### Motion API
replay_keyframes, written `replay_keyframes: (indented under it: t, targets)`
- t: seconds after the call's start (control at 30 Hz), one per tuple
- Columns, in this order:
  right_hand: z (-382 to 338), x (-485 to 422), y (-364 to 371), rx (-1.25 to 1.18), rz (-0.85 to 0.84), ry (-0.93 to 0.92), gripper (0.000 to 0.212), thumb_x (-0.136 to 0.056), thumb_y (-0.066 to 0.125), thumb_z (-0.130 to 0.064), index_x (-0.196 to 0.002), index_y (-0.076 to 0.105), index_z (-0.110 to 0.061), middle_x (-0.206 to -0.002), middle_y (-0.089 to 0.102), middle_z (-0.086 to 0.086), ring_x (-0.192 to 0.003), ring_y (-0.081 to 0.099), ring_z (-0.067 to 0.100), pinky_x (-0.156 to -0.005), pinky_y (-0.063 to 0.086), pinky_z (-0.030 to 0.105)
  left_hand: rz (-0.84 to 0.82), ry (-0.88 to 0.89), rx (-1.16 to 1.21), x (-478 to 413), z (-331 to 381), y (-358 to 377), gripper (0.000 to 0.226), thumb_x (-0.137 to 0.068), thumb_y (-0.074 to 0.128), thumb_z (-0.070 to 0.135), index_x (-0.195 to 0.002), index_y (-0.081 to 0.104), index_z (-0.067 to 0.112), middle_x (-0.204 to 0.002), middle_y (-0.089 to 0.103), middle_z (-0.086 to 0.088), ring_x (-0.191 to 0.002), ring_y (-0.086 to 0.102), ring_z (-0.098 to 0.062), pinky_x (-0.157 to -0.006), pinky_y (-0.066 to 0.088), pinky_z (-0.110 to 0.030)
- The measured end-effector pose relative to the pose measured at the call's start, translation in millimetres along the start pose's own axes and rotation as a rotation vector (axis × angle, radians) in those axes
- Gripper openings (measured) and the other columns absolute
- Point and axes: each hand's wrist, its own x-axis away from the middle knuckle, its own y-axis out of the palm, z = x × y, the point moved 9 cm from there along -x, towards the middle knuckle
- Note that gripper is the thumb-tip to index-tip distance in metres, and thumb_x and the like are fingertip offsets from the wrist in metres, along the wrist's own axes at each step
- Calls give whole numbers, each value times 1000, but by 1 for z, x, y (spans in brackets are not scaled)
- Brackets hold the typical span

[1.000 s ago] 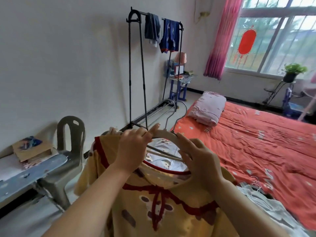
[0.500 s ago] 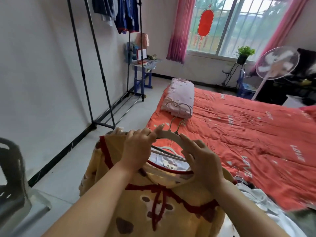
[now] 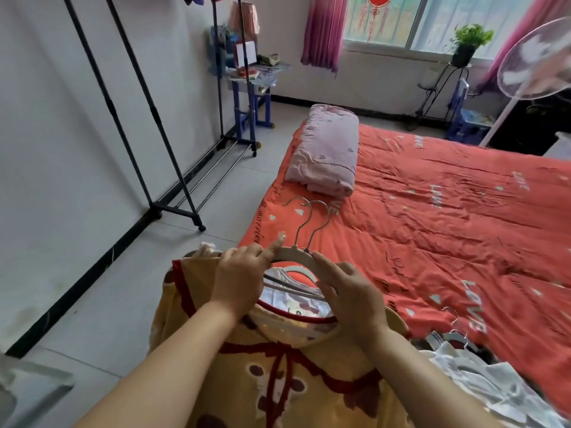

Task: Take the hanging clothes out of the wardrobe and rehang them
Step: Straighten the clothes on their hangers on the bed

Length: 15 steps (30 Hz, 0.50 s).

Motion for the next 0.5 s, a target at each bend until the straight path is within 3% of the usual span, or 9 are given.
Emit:
replay_keyframes:
  t: [0.13,0.23,0.4,0.5]
  targets:
    - [28,-12,38,54,-58,31,85,-51,91,-17,-122,45,-31,-67,60,-3,-42,52,12,-34,38,16,-54,-11,-6,-15,-9,52,70,-63,74,-7,-126,59,20,-67,61,1,-53,56,-20,-53,48,-34]
    - [60,-18,69,-9,-153,150,81,-63,85,-16,-129,42,-36,-79,63,-1,-52,51,6,-37,32,5,-94,-17,-3,-23,-18,96,70,-60,76,-7,-123,62,20,-64,59,2,-50,52,-19,-51,45,-31]
    - [112,-16,131,24,-158,206,80,-55,88,-18,-122,48,-37,-73,60,-7,-42,53,13,-31,39,21,-137,-26,13,-30,-34,171,60,-69,53,-2,-124,60,23,-60,56,3,-47,50,-19,-48,45,-31]
    - [136,-12,168,8,-237,285,77,-61,83,-14,-126,48,-38,-76,59,-6,-50,57,17,-33,42,29,-215,-56,14,-27,-45,214,64,-63,62,-5,-121,62,23,-59,56,3,-46,50,-19,-46,42,-31]
